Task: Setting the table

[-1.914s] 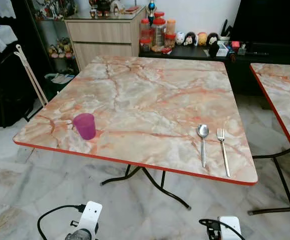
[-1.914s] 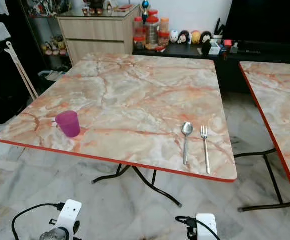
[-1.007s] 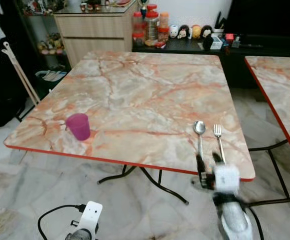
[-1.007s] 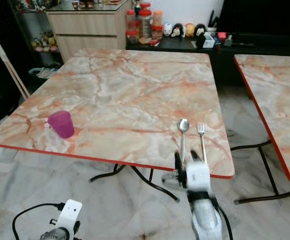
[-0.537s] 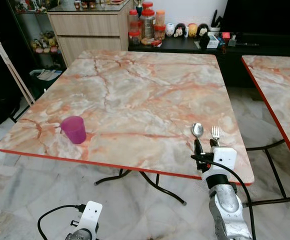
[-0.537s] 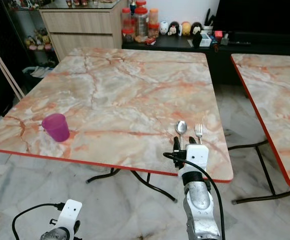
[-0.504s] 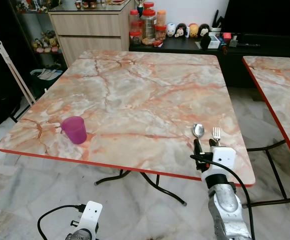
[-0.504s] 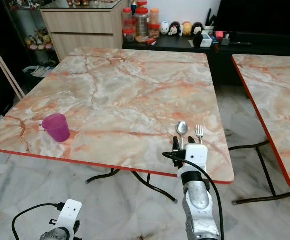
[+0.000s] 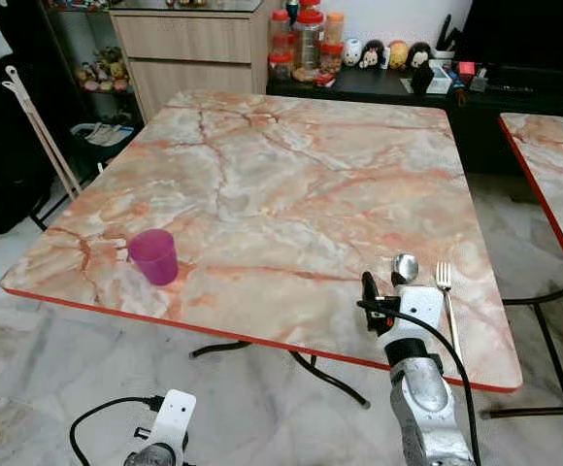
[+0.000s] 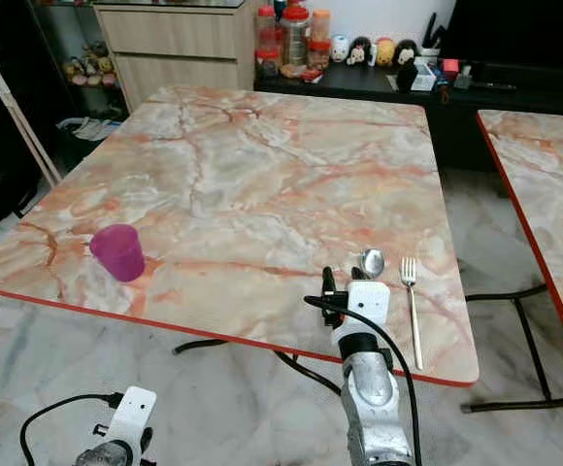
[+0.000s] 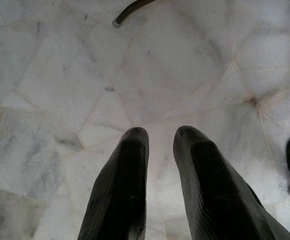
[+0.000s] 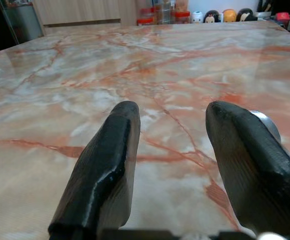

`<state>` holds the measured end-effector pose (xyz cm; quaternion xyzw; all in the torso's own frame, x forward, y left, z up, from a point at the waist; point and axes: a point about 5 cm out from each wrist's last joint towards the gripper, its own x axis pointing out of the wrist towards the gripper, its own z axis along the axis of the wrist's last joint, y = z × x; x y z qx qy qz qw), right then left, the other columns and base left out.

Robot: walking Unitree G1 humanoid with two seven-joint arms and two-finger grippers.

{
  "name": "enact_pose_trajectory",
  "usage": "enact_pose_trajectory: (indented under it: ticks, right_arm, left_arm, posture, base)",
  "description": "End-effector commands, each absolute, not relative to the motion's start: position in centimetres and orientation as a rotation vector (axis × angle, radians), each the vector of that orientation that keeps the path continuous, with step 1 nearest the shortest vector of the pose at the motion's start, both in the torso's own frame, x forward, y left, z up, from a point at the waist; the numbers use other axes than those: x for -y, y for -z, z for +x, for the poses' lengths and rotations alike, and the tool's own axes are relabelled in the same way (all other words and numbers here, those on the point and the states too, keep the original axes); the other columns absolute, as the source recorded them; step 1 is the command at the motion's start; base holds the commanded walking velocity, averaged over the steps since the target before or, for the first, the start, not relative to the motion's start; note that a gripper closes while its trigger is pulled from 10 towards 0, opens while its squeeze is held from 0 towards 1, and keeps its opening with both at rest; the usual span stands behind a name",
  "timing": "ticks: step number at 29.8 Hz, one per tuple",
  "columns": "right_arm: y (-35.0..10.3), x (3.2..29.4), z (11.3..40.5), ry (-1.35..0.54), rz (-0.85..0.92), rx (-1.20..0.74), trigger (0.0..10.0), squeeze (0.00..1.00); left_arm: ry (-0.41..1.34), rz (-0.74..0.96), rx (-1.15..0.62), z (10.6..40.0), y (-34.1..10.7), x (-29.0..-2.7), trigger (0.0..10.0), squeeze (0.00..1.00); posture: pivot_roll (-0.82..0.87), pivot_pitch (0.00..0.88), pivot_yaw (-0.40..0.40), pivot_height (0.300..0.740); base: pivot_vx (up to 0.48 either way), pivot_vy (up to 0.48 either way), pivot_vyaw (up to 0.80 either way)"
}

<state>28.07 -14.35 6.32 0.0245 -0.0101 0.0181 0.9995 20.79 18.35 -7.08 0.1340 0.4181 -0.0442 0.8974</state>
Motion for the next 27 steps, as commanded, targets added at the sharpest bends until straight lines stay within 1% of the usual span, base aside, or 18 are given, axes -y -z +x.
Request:
enact_pose_trajectory:
  ticks: [1, 4, 7, 24, 27]
  right_arm:
    - [-6.24, 14.35, 28.02, -0.029, 0.058, 0.016, 10.0, 0.00]
    - [-6.23, 14.41, 27.95, -0.025, 0.064, 0.015, 10.0, 0.00]
    - [-6.35, 14.38, 27.90, -0.026, 0.075, 0.025, 10.0, 0.00]
    - [-6.62, 14.40, 27.70, -0.024, 0.061, 0.041, 10.0, 0.00]
    - [-6.55, 14.56, 27.21, 0.015, 0.049, 0.023, 10.0, 0.00]
  left_arm:
    - [0.081, 0.285, -0.871, 20.66, 7.12, -18.66, 10.0, 0.00]
    - [0.078, 0.282, -0.874, 20.54, 7.19, -18.65, 10.0, 0.00]
    - [0.076, 0.279, -0.876, 20.43, 7.25, -18.67, 10.0, 0.00]
    - [0.068, 0.271, -0.875, 20.39, 7.27, -18.61, 10.0, 0.00]
    - [0.072, 0.263, -0.870, 20.33, 7.29, -18.56, 10.0, 0.00]
  posture:
    - [-0.04, 0.000, 0.015, 0.728]
    - [-0.04, 0.000, 0.014, 0.728]
    - [-0.04, 0.000, 0.013, 0.728]
    - [-0.04, 0.000, 0.012, 0.728]
    - [-0.05, 0.000, 0.014, 0.728]
  base:
    - [0.300, 0.000, 0.00]
    - [0.299, 0.000, 0.00]
    - [0.301, 0.000, -0.52]
    - [0.301, 0.000, 0.00]
    - [0.000, 0.000, 0.00]
